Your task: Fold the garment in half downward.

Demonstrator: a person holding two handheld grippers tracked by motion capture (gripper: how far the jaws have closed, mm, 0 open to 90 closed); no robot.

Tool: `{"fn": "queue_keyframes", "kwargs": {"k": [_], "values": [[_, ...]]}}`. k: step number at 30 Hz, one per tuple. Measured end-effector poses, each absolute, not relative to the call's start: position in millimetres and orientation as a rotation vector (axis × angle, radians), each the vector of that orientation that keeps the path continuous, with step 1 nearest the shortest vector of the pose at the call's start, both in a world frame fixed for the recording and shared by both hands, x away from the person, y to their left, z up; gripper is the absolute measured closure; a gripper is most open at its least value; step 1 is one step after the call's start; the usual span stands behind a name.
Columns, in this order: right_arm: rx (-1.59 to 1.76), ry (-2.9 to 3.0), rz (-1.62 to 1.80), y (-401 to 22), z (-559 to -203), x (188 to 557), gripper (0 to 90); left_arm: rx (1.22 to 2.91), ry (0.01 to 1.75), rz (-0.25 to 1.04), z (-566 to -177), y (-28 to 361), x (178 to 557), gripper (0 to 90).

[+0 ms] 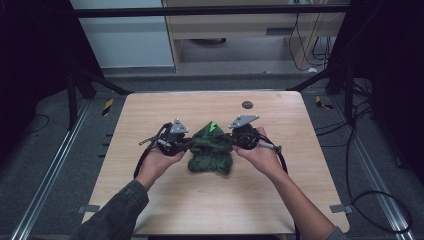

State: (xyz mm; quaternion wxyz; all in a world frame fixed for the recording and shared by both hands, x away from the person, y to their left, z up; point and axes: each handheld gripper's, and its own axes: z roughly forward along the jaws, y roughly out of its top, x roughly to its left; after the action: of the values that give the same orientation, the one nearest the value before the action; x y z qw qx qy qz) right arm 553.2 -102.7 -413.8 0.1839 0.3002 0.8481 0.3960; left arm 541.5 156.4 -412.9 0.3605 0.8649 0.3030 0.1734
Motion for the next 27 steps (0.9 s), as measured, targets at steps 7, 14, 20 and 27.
{"fn": "queue_keyframes", "kwargs": {"k": [7, 14, 20, 27], "values": [[0.832, 2.407, 1.107, -103, -421, 545, 84.3, 2.234, 0.783, 0.434, -423, 156, 536, 80.3], [0.842, 2.42, 1.09, -106, -433, 542, 83.6, 2.222, 0.8, 0.415, -436, 156, 532, 78.9], [0.84, 2.427, 1.081, -106, -436, 539, 83.0, 2.224, 0.8, 0.417, -441, 155, 530, 78.1], [0.807, 2.429, 1.088, -102, -438, 528, 80.8, 2.229, 0.798, 0.443, -451, 156, 523, 77.3]]}}
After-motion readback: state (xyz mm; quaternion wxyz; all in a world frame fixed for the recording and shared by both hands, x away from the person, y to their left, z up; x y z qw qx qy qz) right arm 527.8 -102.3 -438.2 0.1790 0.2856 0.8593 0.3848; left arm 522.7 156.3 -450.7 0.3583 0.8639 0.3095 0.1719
